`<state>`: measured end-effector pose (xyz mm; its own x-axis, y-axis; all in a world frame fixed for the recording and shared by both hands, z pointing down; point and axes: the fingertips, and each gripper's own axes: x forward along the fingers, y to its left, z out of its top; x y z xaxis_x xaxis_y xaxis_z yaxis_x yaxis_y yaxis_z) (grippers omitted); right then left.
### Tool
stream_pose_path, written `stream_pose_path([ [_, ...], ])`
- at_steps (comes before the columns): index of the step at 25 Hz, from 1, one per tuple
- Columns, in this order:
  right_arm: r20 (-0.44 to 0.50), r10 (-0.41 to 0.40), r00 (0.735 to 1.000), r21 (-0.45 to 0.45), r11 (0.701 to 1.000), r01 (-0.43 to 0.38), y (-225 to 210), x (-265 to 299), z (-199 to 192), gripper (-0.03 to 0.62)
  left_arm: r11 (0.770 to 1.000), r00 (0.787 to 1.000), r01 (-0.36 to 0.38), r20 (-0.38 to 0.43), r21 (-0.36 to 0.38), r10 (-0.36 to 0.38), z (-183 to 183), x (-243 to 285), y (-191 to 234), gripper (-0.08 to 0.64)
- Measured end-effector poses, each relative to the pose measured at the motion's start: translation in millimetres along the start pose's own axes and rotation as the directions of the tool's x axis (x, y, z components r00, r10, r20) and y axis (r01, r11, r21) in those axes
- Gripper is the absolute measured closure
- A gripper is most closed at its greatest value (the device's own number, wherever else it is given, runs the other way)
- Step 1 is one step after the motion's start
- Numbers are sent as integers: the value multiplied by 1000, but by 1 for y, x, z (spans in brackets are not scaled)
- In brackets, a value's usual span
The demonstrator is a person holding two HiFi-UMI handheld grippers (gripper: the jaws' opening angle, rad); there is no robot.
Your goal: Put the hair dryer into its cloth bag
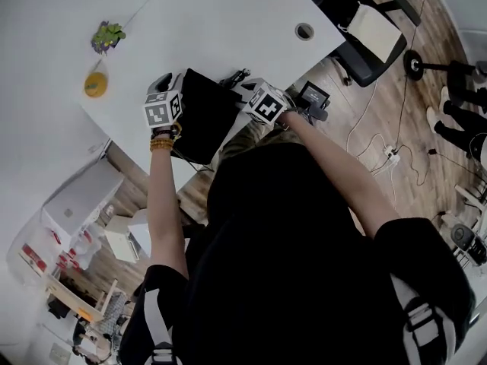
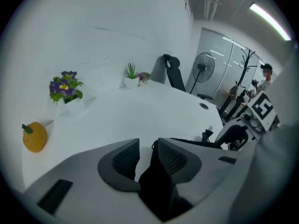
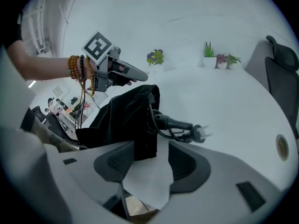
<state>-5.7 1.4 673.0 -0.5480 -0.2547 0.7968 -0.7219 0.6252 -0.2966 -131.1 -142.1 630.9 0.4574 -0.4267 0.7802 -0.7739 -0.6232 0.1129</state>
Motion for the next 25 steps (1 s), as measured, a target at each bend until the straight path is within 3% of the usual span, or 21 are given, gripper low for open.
stream_pose_path([
  [3, -43, -9, 999, 19, 1000, 10, 5, 13, -9, 360, 999, 999, 3, -44, -32, -5, -8, 20, 3, 431],
  [8, -82, 3, 997, 81, 997, 4, 6, 23, -16, 406, 992, 997, 65, -29, -110, -69, -5, 34, -1, 431],
  [12, -91, -33, 995, 123, 991, 45, -2, 24, -20, 492, 959, 991, 128, -4, -253, -133, -11, 39, -1, 433],
  [15, -70, -47, 996, 183, 981, 59, -9, 19, -16, 521, 943, 989, 147, 26, -300, -146, -11, 35, -2, 458],
  [18, -50, -77, 996, 188, 979, 85, -19, 8, -9, 527, 954, 994, 107, 2, -280, -111, -21, 25, 0, 501],
  [20, -46, -111, 993, 178, 977, 118, -24, 2, -6, 529, 979, 995, 57, -70, -195, -72, -42, 19, 0, 526],
  [22, -48, -123, 991, 199, 971, 131, -26, 3, -5, 529, 988, 994, 37, -98, -147, -52, -59, 12, 4, 528],
  [25, -43, -77, 996, 284, 955, 86, -20, 9, -8, 528, 976, 999, 17, -33, -216, -25, -58, 1, 25, 526],
])
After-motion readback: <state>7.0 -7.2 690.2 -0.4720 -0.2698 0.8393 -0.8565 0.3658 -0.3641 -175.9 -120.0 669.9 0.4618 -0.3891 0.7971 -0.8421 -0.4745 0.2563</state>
